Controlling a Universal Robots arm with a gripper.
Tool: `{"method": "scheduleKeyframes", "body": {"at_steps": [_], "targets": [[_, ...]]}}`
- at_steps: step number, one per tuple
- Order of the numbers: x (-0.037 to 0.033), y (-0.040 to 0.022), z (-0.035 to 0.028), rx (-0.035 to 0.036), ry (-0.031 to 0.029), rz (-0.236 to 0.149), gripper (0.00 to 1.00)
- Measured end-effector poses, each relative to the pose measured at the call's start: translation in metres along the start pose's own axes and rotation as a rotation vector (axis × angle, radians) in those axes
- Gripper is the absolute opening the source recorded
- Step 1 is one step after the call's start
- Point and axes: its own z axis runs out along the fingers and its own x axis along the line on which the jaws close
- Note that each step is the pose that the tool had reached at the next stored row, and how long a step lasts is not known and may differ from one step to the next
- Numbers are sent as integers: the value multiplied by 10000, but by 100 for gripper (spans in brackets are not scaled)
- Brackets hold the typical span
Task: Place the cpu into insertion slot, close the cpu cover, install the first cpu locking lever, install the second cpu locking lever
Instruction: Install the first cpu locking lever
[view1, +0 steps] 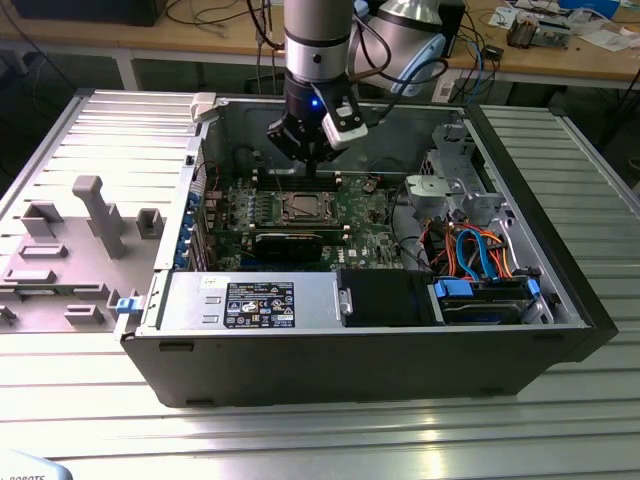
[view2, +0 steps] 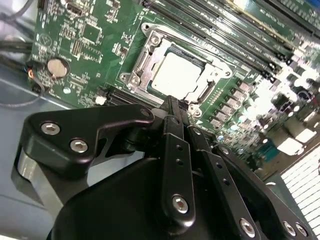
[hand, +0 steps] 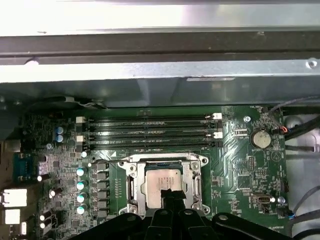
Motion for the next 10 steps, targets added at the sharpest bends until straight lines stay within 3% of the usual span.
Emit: {"method": "scheduleKeyframes", "body": {"at_steps": [1,2,5,10], "targets": [[9,0,4,-6,-34,-115,11],[48,0,3,-6,-113,-124,11],[166,-2,1,-5,-207,-129,11],[289,-3,-1,-5,-217,-129,11]]}}
